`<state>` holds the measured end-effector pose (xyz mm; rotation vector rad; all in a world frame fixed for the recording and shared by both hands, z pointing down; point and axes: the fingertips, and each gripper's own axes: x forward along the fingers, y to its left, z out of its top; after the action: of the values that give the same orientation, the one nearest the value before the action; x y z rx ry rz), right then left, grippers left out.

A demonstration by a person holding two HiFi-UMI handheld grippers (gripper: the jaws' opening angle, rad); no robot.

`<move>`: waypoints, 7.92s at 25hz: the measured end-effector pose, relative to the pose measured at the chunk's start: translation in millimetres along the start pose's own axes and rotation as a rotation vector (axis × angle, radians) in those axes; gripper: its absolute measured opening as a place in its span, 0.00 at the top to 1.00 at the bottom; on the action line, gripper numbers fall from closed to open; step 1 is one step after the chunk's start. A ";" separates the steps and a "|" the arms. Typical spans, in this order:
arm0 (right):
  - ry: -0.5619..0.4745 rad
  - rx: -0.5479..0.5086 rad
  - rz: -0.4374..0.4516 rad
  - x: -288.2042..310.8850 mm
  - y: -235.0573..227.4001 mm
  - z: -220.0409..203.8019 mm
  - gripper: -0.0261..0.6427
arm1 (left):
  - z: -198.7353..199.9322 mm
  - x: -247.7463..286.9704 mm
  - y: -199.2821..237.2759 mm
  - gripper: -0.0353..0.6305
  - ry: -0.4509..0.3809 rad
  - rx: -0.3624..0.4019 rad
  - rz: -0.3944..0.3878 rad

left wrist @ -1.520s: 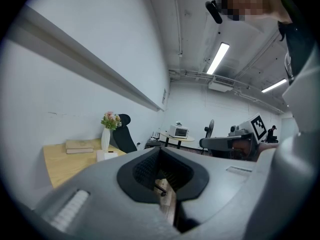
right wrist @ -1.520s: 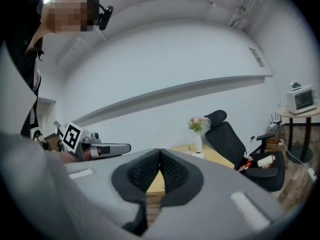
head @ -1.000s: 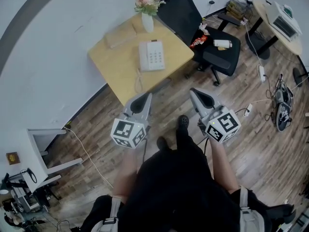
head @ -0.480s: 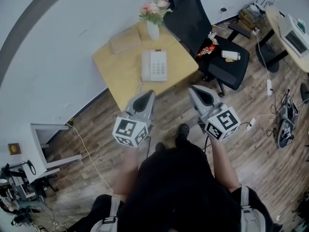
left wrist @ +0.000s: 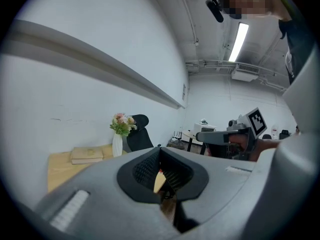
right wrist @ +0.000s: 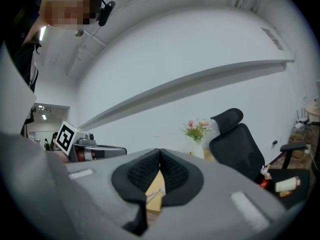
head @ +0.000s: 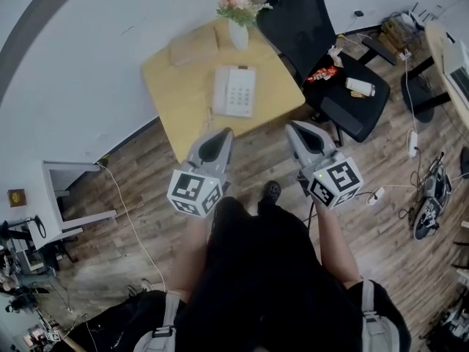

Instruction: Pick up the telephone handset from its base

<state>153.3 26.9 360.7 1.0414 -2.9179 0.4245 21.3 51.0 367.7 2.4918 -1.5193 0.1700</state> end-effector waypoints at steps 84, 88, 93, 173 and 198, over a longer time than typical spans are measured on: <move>0.370 0.092 0.050 225.6 -110.4 -94.3 0.96 | -200.0 202.5 257.9 0.67 0.419 -0.212 0.180; 0.377 0.095 0.052 223.6 -118.8 -97.5 0.96 | -207.2 212.6 257.8 0.64 0.429 -0.209 0.190; 0.380 0.104 0.053 223.3 -125.9 -98.4 0.96 | -215.9 225.0 260.7 0.59 0.444 -0.209 0.211; 0.213 0.062 -0.173 181.1 -91.1 -41.7 0.96 | -157.1 207.6 255.5 0.62 0.456 -0.106 0.119; 0.016 -0.054 -0.228 187.0 -56.4 29.8 0.96 | -19.4 147.0 231.4 0.62 0.193 -0.090 -0.040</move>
<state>45.2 -138.4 365.4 1.3357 -2.7351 0.3422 -116.3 -173.4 446.3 2.3578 -1.3682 0.3173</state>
